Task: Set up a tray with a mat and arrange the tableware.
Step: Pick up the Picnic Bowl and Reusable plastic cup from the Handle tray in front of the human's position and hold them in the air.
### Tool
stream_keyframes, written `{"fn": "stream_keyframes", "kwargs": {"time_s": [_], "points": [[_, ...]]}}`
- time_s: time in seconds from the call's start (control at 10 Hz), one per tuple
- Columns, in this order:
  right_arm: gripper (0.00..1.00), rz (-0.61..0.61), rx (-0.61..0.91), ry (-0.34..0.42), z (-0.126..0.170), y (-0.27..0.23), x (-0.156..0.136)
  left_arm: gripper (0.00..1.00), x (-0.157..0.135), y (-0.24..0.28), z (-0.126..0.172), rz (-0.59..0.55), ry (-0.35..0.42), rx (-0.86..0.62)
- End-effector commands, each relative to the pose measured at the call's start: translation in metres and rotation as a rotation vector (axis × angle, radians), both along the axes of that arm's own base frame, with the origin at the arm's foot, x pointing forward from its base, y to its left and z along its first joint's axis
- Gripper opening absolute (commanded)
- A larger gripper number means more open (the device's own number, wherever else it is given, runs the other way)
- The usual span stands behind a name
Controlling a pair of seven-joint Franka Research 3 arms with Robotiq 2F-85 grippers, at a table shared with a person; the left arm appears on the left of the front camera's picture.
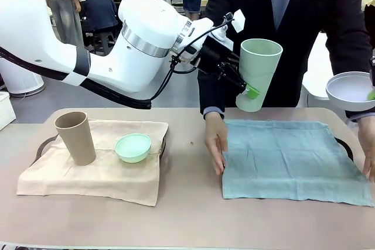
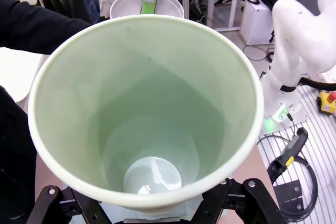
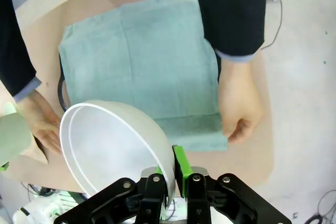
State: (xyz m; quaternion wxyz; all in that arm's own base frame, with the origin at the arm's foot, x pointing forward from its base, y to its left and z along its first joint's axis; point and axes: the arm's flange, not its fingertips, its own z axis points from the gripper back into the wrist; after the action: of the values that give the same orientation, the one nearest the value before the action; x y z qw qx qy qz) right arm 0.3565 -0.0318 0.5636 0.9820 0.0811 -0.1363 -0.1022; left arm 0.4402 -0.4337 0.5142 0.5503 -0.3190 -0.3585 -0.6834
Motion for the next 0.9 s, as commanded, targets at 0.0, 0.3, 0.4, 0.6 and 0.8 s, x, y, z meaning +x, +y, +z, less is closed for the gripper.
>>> {"fn": "stream_keyframes", "kwargs": {"time_s": [0.0, 0.3, 0.4, 0.6, 0.8], "points": [[0.0, 0.004, 0.003, 0.0, 0.0028, 0.0017, 0.0011, 0.0, -0.0004, 0.0022, 0.0032, -0.01, 0.001, -0.016], [0.0, 0.004, 0.003, 0.0, 0.0028, 0.0017, 0.0011, 0.0, -0.0004, 0.0022, 0.0032, -0.01, 0.001, -0.016], [0.0, 0.004, 0.003, 0.0, 0.0028, 0.0017, 0.0011, 0.0, -0.0004, 0.0022, 0.0032, -0.01, 0.001, -0.016], [0.0, 0.004, 0.003, 0.0, 0.0028, 0.0017, 0.0011, 0.0, -0.0004, 0.0022, 0.0032, -0.01, 0.001, -0.016], [0.0, 0.004, 0.003, 0.0, 0.0028, 0.0017, 0.0011, 0.0, -0.0004, 0.0022, 0.0032, -0.01, 0.001, -0.016]]}}
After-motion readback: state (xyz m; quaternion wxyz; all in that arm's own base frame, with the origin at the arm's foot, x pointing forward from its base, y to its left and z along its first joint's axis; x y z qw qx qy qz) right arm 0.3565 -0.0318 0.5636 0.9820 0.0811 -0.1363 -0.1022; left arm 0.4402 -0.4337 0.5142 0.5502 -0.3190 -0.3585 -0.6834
